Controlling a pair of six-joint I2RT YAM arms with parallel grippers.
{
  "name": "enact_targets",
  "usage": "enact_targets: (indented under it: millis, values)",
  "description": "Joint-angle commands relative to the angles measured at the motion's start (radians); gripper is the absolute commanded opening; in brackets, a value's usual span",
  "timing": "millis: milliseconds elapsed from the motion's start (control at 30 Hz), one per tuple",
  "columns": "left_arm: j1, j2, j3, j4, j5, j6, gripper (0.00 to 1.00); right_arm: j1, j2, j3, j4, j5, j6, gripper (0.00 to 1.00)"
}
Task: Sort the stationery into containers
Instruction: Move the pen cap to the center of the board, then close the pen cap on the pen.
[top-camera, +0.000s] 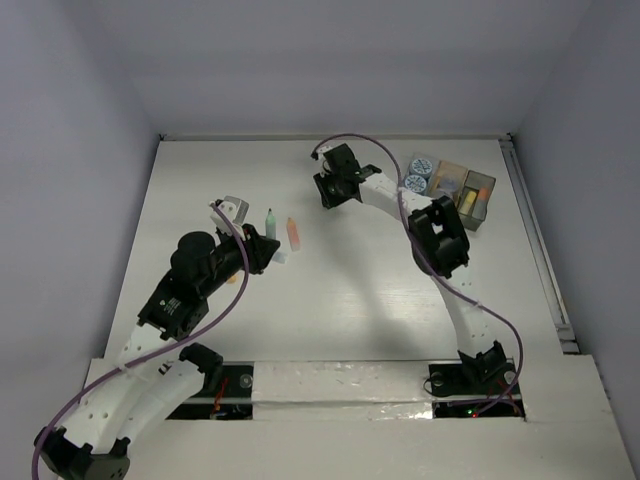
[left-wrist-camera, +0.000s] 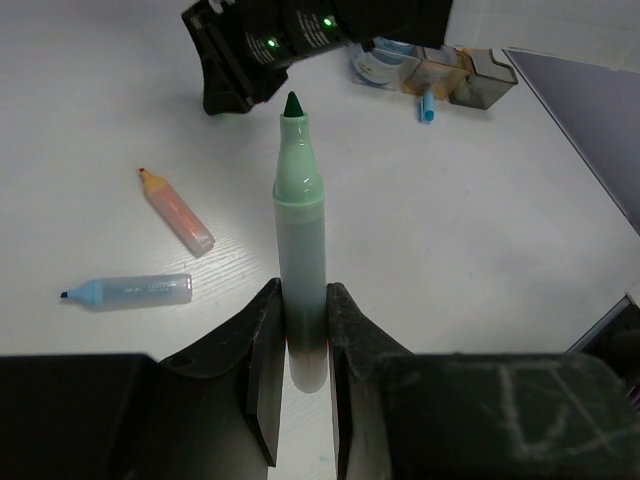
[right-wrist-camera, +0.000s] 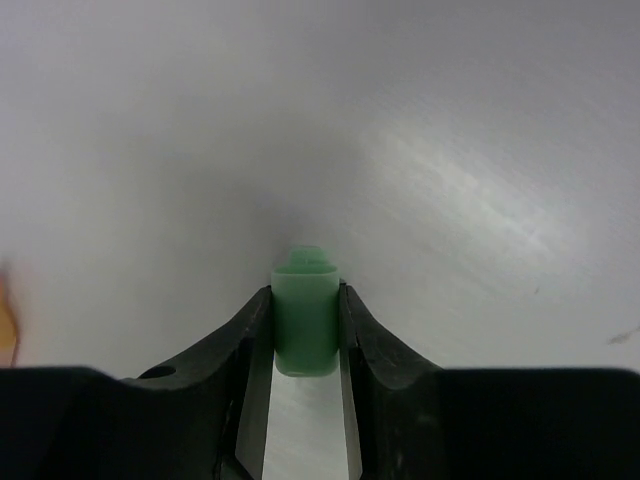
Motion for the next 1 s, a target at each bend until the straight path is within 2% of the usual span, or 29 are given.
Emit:
enact_targets:
  millis: [0,33,67,100,200,300,367,500,600,667,700,800,967]
  values:
    - [-0.004,-0.016,0.025,0.056,0.013,0.012,0.0,0.008,-0.201,-0.273,0.036,-0.111,-0.073,0.11]
    - [-0.004,-0.017,0.025,0.057,0.015,0.014,0.0,0.008,-0.261,-0.357,0.094,-0.123,-0.064,0.1]
    - [-0.004,-0.019,0.024,0.059,0.018,0.012,0.0,0.008,-0.322,-0.524,0.118,-0.166,-0.058,0.09]
    - [0.006,-0.022,0.024,0.059,0.018,0.012,0.0,0.008,-0.429,-0.595,0.129,-0.191,-0.058,0.09]
    - [0.006,-0.023,0.022,0.06,0.021,0.011,0.0,0.019,-0.555,-0.83,0.156,-0.22,-0.042,0.1]
    - [0.006,-0.019,0.021,0.062,0.033,0.009,0.0,0.038,-0.62,-0.938,0.129,-0.205,-0.042,0.11]
    - [0.015,-0.017,0.021,0.063,0.038,0.009,0.0,0.049,-0.617,-0.962,0.123,-0.177,-0.05,0.14]
    - [0.015,-0.023,0.019,0.06,0.035,0.009,0.0,0.049,-0.612,-0.993,0.133,-0.143,-0.059,0.3]
    - [0.015,-0.026,0.018,0.057,0.03,0.009,0.0,0.049,-0.642,-1.01,0.142,-0.105,-0.061,0.47]
    - [0.015,-0.025,0.016,0.057,0.03,0.008,0.0,0.049,-0.671,-1.019,0.141,-0.068,-0.049,0.55]
    - [0.024,-0.025,0.018,0.057,0.029,0.009,0.0,0.049,-0.71,-1.027,0.142,-0.059,-0.041,0.64]
    - [0.024,-0.022,0.018,0.059,0.035,0.011,0.0,0.069,-0.783,-1.065,0.164,-0.045,-0.007,0.76]
    - [0.024,-0.022,0.019,0.06,0.041,0.009,0.0,0.143,-0.928,-1.13,0.205,-0.03,0.148,0.77]
